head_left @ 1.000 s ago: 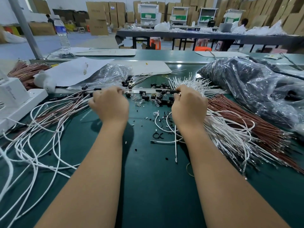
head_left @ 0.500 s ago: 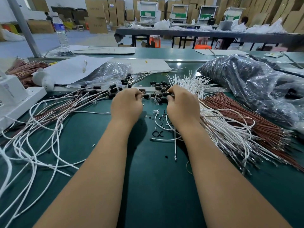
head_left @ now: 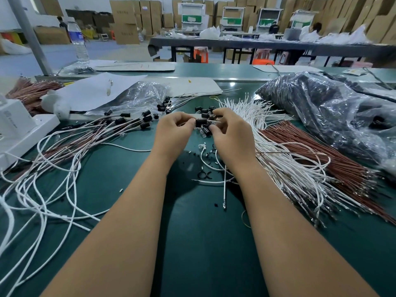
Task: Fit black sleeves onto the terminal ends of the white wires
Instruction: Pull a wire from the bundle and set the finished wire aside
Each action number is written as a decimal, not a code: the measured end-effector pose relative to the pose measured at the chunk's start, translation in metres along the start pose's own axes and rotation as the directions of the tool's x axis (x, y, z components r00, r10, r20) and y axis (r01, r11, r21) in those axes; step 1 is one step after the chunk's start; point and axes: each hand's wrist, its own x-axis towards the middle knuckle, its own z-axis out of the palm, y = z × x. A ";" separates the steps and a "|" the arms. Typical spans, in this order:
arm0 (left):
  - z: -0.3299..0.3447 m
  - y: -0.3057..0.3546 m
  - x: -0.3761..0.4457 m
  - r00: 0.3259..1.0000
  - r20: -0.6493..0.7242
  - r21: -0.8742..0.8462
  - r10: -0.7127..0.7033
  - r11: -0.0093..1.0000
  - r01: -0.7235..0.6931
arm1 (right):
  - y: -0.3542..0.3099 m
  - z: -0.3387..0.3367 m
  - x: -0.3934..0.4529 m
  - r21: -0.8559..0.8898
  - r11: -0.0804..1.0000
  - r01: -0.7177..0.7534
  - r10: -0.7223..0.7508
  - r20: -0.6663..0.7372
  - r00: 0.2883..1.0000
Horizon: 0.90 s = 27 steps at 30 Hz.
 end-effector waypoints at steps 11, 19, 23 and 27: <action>-0.007 -0.006 0.005 0.996 -0.036 -0.086 -0.080 0.993 0.076 | 0.002 -0.004 0.003 0.081 0.995 -0.056 0.065 -0.110 0.992; -0.008 -0.004 0.003 1.000 0.008 -0.118 -0.016 0.993 0.016 | 0.001 -0.006 0.006 0.252 0.960 -0.125 0.166 -0.148 0.975; -0.008 -0.003 0.002 0.999 0.011 -0.111 0.048 0.993 -0.046 | 0.002 -0.007 0.008 0.335 0.925 -0.176 0.238 -0.153 0.959; -0.007 -0.004 0.002 0.997 0.007 -0.106 0.076 0.992 -0.075 | 0.004 -0.007 0.009 0.376 0.902 -0.210 0.271 -0.117 0.955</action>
